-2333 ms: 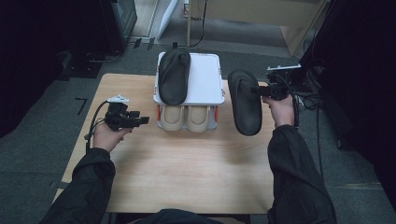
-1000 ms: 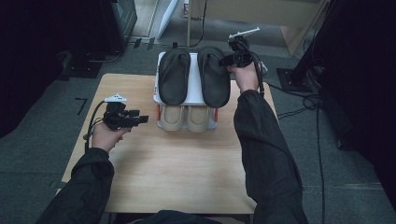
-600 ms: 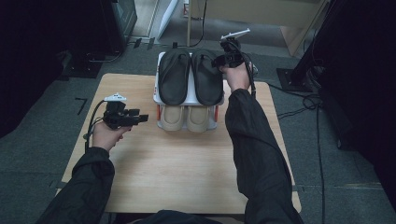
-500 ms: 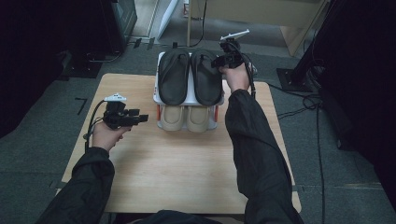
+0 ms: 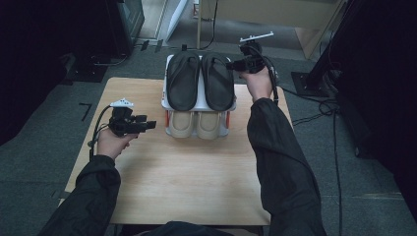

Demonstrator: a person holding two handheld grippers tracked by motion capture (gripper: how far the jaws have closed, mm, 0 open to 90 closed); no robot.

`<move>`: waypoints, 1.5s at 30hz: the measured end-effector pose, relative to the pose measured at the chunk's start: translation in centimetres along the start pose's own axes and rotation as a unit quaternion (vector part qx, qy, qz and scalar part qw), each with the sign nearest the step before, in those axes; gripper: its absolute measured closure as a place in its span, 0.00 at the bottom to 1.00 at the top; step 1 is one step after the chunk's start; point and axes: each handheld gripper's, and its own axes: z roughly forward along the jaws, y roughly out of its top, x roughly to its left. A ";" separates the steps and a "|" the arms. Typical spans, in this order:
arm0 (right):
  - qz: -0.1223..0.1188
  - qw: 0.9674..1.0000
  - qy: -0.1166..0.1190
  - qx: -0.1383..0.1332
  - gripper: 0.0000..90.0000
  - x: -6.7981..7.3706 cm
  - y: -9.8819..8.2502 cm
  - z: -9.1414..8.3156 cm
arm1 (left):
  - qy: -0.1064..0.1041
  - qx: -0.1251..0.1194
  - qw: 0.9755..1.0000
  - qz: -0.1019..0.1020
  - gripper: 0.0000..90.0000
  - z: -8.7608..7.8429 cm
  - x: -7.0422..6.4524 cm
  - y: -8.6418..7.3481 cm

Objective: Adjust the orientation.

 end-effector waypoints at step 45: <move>-0.035 0.999 -0.001 0.012 0.65 -0.5 -5.5 0.9 | -0.002 0.003 1.000 -0.004 0.46 0.2 0.0 -0.1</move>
